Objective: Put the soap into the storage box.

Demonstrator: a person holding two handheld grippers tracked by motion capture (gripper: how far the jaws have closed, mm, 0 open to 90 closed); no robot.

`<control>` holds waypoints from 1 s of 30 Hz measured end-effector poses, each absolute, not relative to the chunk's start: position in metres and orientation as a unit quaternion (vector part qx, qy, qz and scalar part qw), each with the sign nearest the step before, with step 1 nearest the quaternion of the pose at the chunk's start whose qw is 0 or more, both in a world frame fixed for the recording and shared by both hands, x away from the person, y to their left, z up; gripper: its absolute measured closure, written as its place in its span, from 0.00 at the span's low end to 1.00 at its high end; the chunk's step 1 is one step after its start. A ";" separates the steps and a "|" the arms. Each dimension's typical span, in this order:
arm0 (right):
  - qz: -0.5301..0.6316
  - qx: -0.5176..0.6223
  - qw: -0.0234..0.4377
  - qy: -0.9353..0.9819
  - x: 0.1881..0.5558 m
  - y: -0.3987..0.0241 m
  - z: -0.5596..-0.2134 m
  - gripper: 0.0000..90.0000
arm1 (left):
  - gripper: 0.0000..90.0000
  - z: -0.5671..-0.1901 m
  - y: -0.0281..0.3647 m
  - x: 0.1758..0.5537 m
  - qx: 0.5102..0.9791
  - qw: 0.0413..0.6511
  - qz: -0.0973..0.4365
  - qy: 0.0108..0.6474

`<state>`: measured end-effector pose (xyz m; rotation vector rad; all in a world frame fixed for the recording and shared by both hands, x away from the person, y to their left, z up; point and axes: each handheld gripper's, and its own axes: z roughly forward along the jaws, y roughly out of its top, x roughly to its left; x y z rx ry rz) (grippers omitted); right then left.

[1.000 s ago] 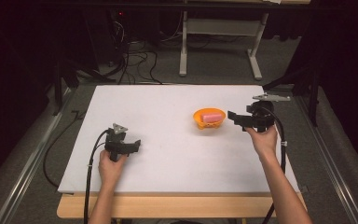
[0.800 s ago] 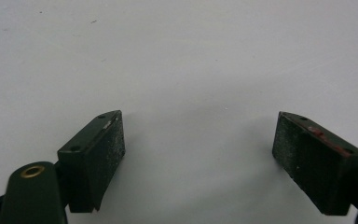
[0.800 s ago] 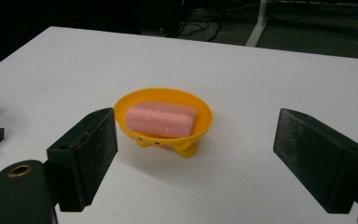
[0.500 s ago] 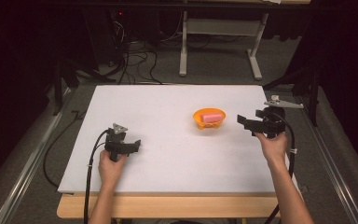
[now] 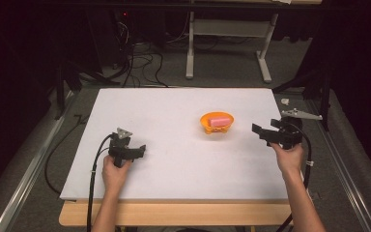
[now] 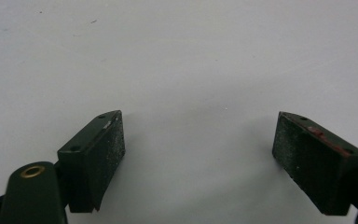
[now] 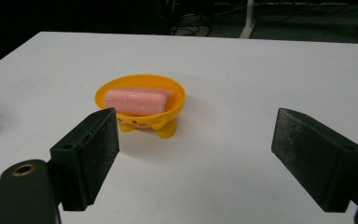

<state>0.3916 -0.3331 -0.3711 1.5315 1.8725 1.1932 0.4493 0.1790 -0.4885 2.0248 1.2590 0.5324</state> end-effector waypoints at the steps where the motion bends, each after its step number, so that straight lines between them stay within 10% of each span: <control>1: 0.431 0.556 0.219 0.676 0.391 -0.334 -0.372 0.18 | 0.19 -0.489 0.179 0.449 0.779 0.342 0.205 0.484; 30: 0.426 0.572 0.198 0.673 0.376 -0.348 -0.401 0.20 | 0.19 -0.489 0.179 0.449 0.779 0.342 0.205 0.484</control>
